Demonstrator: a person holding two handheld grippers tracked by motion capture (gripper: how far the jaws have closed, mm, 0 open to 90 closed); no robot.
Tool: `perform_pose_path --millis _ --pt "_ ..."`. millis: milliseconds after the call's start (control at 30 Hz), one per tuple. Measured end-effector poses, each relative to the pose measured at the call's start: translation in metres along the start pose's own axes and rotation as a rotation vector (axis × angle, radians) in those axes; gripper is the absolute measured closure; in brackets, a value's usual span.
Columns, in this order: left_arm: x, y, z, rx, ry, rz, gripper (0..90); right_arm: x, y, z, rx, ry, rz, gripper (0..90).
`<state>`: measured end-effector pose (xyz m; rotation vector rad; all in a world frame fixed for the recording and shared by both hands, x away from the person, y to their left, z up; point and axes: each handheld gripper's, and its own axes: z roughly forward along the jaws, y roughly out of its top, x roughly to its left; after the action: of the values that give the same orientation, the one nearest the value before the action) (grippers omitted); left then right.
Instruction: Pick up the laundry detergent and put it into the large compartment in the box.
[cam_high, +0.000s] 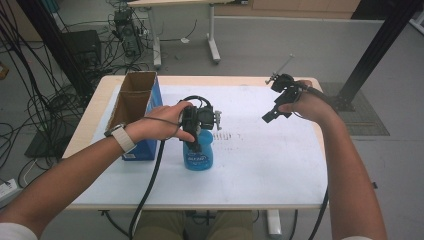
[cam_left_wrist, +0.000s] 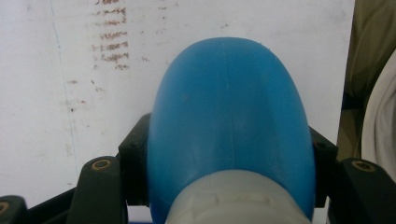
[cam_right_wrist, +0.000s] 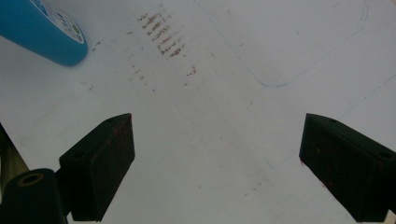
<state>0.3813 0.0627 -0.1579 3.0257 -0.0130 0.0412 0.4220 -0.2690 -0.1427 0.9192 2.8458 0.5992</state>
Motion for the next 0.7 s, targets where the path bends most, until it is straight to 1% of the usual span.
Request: perform_pose_path --millis 133,433,600,633,700 --pt "0.0002 -0.0001 0.0001 -0.001 -0.001 -0.007 37.6 0.0001 0.0002 0.0002 0.003 0.0 -0.001 10.5" --pt "-0.0002 -0.0003 -0.0001 -0.001 0.001 -0.003 37.6 0.0003 0.0014 0.0011 0.005 0.005 -0.002 11.1" --pt "0.0001 -0.0008 0.0 -0.003 -0.002 -0.008 37.7 0.0001 0.0011 0.0009 0.005 0.006 0.001 11.2" --pt "0.0003 0.0002 -0.0003 0.001 -0.001 -0.002 37.7 -0.0002 0.0009 0.0009 0.005 0.006 0.001 11.2" --pt "0.0002 -0.0008 0.0001 -0.004 -0.002 -0.006 37.7 -0.0001 0.0011 0.001 0.007 0.005 -0.002 11.2"
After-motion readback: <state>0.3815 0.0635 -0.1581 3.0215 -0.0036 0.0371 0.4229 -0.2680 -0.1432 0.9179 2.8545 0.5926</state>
